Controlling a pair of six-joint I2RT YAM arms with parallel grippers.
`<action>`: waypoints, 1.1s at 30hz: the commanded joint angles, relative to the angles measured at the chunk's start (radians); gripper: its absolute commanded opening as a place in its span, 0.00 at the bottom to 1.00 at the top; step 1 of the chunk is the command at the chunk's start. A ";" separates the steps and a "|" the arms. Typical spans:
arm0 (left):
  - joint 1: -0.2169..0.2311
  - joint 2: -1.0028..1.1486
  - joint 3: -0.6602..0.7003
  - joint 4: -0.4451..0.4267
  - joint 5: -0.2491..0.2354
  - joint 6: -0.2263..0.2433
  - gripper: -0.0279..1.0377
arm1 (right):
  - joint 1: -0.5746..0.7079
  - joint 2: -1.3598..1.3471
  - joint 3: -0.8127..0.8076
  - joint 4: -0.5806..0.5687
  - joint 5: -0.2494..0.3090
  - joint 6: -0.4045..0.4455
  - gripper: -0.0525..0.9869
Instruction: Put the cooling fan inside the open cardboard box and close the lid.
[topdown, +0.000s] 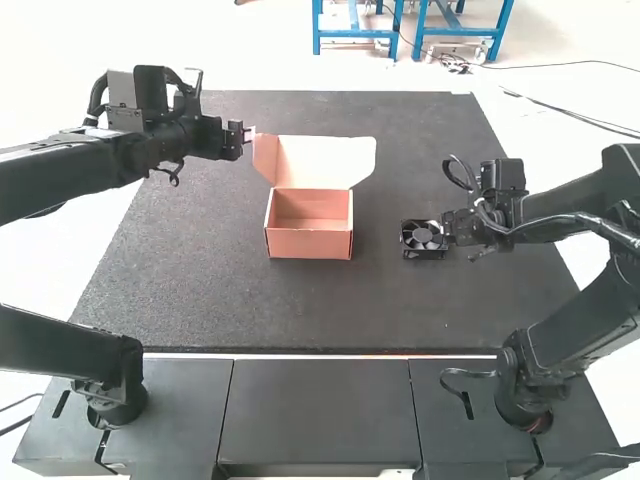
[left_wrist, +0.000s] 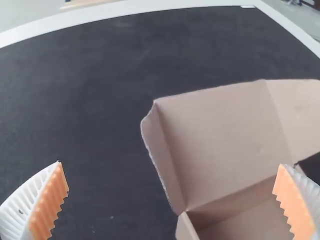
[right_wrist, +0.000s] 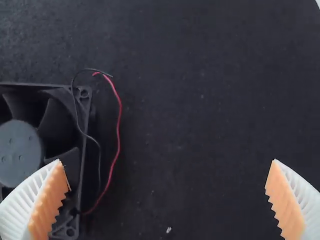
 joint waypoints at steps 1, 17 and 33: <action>0.006 0.001 0.029 0.004 0.004 0.006 0.93 | 0.002 0.013 -0.013 0.024 -0.025 -0.016 0.92; 0.011 -0.050 -0.037 -0.010 0.007 0.009 0.93 | 0.038 0.173 -0.024 0.134 -0.003 0.004 0.92; 0.012 -0.057 -0.055 0.001 0.007 0.019 0.93 | 0.045 0.254 -0.006 0.165 -0.069 0.016 0.16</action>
